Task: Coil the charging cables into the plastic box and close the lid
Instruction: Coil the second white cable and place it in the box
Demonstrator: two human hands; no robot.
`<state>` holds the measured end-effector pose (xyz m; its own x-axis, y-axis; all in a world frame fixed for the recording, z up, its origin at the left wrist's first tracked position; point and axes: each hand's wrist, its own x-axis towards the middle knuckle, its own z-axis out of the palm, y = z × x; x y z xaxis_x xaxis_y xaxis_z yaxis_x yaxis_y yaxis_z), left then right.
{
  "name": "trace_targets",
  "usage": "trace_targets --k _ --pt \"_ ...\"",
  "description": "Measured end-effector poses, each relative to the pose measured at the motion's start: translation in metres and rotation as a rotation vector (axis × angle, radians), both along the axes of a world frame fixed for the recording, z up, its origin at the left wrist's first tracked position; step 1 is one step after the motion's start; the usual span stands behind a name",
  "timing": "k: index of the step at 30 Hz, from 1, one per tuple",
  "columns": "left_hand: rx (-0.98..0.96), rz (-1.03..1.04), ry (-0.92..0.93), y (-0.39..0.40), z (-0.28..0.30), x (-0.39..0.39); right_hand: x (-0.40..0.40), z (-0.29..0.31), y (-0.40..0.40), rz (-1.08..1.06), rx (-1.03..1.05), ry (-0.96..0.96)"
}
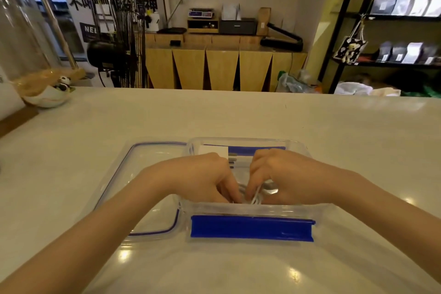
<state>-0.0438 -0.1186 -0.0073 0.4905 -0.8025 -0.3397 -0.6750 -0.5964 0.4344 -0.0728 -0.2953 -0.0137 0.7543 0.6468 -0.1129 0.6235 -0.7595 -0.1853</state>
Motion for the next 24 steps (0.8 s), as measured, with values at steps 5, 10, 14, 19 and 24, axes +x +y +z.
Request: trace_targets --k 5,10,14,19,24 --pt "0.045 -0.004 0.126 0.001 0.006 -0.001 -0.002 0.001 -0.005 -0.025 0.003 0.059" --pt "0.007 0.038 0.223 0.004 0.011 -0.002 -0.002 0.004 -0.004 -0.065 0.081 0.127" --pt "-0.151 0.093 0.205 0.013 0.015 -0.002 0.001 0.012 -0.006 -0.094 0.146 0.105" --pt "-0.424 0.247 0.111 0.038 0.024 -0.007 0.014 0.026 0.002 -0.101 0.23 0.038" --pt "-0.602 0.534 -0.089 0.074 0.024 -0.014 0.045 0.042 0.033 -0.079 0.338 -0.003"
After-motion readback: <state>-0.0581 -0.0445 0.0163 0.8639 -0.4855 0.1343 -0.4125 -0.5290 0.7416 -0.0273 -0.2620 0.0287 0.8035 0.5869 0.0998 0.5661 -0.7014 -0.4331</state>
